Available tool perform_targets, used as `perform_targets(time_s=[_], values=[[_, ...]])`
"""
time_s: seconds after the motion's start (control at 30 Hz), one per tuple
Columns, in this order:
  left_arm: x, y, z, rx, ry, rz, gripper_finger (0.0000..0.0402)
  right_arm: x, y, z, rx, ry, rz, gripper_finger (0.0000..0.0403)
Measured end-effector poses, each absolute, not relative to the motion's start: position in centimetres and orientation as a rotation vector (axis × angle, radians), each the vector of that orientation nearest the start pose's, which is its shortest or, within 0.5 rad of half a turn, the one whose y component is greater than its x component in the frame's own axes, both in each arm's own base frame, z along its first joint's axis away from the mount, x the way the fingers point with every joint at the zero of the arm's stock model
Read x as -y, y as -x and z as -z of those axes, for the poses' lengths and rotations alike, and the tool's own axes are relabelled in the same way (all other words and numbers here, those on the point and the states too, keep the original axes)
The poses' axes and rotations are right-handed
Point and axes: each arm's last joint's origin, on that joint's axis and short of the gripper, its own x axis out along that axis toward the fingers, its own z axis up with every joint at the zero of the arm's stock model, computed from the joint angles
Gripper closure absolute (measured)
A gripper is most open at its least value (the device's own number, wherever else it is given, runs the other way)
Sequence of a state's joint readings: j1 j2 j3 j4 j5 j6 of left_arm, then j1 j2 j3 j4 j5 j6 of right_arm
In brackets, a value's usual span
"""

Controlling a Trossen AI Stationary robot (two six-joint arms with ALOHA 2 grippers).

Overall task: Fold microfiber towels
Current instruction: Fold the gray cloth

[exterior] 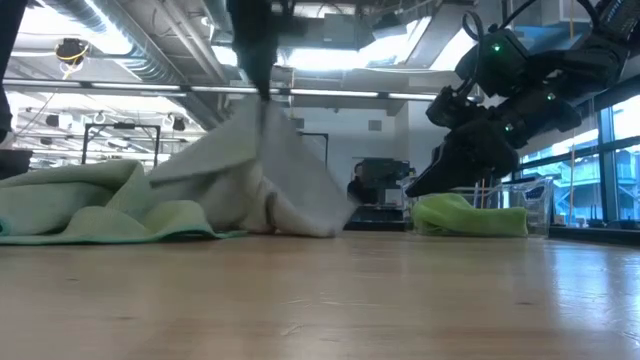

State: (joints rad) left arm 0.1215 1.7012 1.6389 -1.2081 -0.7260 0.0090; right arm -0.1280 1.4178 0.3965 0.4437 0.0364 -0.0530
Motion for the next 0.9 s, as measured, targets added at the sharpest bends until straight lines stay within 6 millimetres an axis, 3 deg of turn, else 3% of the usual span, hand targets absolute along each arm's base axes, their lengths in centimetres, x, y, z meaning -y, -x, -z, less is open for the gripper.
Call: perform_targets(time_s=[0.2,0.37,0.53,0.67,0.9], values=[[-3.2,-32.8,-35.6,-1.152,-0.358,-0.612,0.0401,3.4,-23.7,-13.4,-0.583,0.029,0.220,0.0293],[-1.2,-32.8,-35.6,-1.146,-0.325,-0.538,0.0401,3.6,-23.8,-13.7,-0.561,0.125,0.262,0.0292],[0.5,-32.4,-35.5,-1.160,-0.321,-0.521,0.0401,3.6,-24.4,-15.1,-0.425,0.220,0.239,0.0285],[1.9,-32.4,-35.5,-1.145,-0.329,-0.494,0.0401,3.7,-24.7,-16.0,-0.336,0.298,0.241,0.0251],[4.0,-32.4,-35.6,-1.101,-0.353,-0.453,0.0401,4.0,-26.1,-16.6,-0.278,0.357,0.241,0.0156]])
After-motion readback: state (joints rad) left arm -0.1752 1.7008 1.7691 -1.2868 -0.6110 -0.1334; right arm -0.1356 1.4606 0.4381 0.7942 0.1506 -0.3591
